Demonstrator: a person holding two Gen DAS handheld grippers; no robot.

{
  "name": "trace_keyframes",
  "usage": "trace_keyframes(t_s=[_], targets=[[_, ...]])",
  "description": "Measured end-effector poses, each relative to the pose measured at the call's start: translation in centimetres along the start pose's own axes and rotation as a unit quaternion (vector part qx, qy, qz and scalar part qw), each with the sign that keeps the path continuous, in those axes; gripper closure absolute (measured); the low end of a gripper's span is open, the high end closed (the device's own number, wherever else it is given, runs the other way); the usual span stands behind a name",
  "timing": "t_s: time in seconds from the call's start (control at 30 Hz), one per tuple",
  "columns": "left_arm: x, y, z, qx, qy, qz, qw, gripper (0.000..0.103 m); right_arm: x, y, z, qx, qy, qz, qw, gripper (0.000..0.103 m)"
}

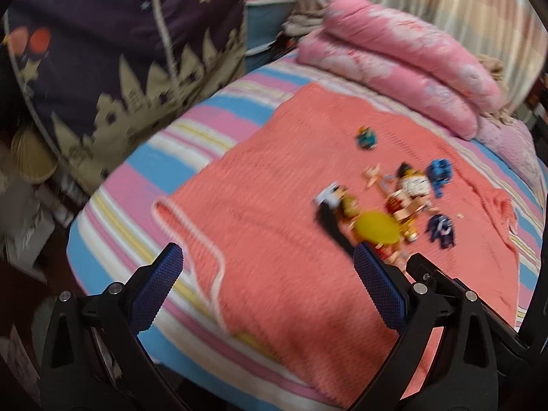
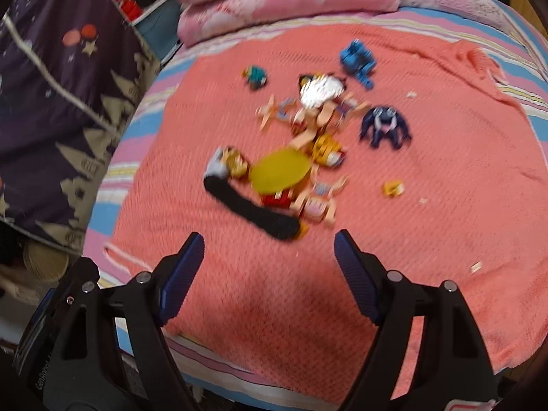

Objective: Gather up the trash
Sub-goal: 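Bring the right tool back to the toy pile, then close the right tool on the beige wooden cow-face figure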

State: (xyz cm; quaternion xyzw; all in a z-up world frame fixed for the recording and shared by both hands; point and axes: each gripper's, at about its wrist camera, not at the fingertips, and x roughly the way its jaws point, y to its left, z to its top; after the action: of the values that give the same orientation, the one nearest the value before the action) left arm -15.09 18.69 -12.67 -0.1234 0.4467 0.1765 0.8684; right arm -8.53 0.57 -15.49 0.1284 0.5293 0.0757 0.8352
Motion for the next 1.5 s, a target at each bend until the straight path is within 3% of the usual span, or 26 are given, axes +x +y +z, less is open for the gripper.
trace_keyframes(t_s=[0.3, 0.77, 1.2, 1.5], targets=[[3.5, -0.1, -3.2, 0.002, 0.036, -0.001, 0.9994, 0.006, 3.7, -2.2, -2.9, 0.016, 0.037, 0.0, 0.999, 0.029], [8.1, -4.3, 0.3, 0.04, 0.018, -0.035, 0.9984, 0.006, 6.6, -4.3, 1.3, 0.042, -0.007, -0.025, 0.999, 0.029], [12.3, -5.8, 0.9, 0.085, 0.055, -0.056, 0.9933, 0.006, 10.0, -5.3, 1.4, 0.09, 0.008, -0.024, 0.996, 0.052], [12.8, -6.2, 0.8, 0.085, 0.062, -0.067, 0.9922, 0.006, 10.4, -6.0, 1.2, 0.108, 0.006, -0.013, 0.994, 0.054]])
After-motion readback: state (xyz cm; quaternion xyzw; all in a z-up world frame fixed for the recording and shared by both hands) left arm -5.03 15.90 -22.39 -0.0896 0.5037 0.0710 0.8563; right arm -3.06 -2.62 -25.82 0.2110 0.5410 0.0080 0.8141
